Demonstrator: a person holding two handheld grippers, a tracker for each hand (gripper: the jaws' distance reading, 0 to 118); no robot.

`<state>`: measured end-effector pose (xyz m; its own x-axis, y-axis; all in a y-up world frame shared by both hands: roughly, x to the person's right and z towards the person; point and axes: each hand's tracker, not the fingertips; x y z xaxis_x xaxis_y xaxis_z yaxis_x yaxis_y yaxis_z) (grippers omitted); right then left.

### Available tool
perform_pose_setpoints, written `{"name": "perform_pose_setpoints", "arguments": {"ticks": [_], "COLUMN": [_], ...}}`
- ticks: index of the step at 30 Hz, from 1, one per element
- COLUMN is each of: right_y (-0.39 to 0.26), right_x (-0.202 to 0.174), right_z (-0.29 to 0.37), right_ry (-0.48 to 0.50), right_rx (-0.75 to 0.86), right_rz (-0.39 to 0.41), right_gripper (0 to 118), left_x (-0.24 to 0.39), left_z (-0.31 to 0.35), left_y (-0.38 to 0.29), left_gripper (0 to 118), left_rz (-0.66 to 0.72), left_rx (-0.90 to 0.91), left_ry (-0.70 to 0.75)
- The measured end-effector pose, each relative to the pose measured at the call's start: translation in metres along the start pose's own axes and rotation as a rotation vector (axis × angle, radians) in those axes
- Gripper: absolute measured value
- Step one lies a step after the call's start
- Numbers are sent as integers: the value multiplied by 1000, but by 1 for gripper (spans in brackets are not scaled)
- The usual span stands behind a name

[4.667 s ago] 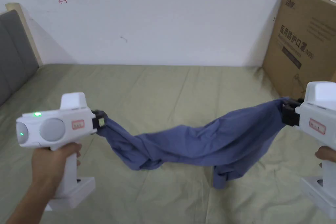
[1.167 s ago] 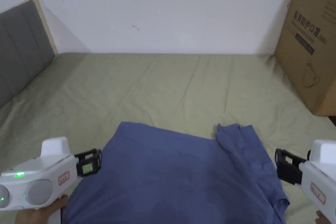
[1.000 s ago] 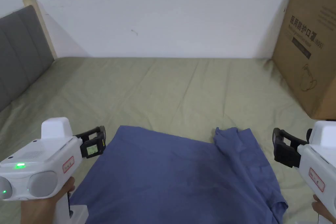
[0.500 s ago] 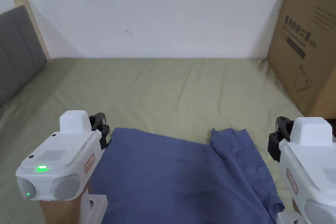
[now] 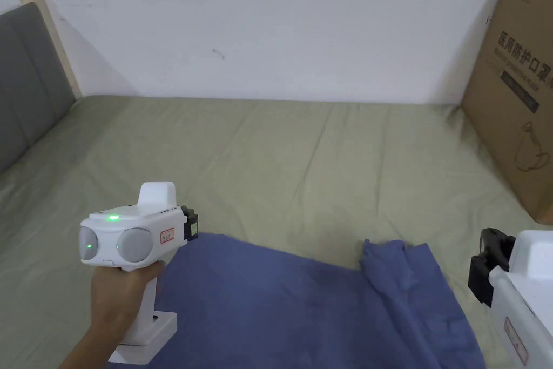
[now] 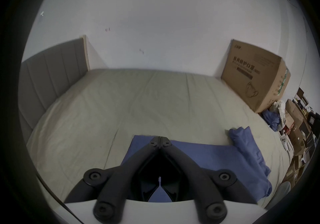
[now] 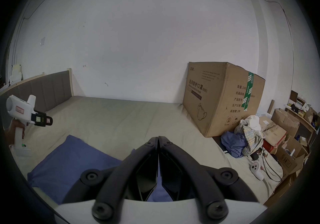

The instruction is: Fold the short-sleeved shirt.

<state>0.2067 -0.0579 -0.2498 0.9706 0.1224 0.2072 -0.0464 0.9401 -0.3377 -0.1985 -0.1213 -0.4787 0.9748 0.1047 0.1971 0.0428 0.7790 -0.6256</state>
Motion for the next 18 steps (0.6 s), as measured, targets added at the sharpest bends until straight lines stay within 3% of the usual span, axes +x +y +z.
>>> {"name": "perform_pose_setpoints", "arguments": {"ticks": [4, 5, 6, 8, 10, 15, 18], "right_y": [-1, -2, -4, -8, -12, -28, -37], "right_x": [2, 1, 0, -1, -1, -1, 1], "right_z": [-33, -40, -48, -63, -75, -99, -109], "right_ry": [-2, -5, -12, -18, -18, -21, -23], "right_rx": [-39, -44, -53, -67, -89, -141, -171], "right_rz": [1, 6, 16, 36, 45, 54, 49], "right_gripper": [0, 0, 0, 0, 0, 0, 0], "left_x": [-15, -18, -21, -29, -35, -42, -37], "left_z": [-67, -80, -95, -124, -150, -188, -202], "left_y": [9, 10, 10, 9, 7, -6, -16], "left_gripper": [0, 6, 16, 70, 103, 101, 65], "left_rz": [-27, -20, -11, 14, 48, 43, 4], "left_rx": [-128, -129, -146, -231, -305, -341, -392], "left_ry": [40, 54, 68, 99, 134, 150, 133]}}
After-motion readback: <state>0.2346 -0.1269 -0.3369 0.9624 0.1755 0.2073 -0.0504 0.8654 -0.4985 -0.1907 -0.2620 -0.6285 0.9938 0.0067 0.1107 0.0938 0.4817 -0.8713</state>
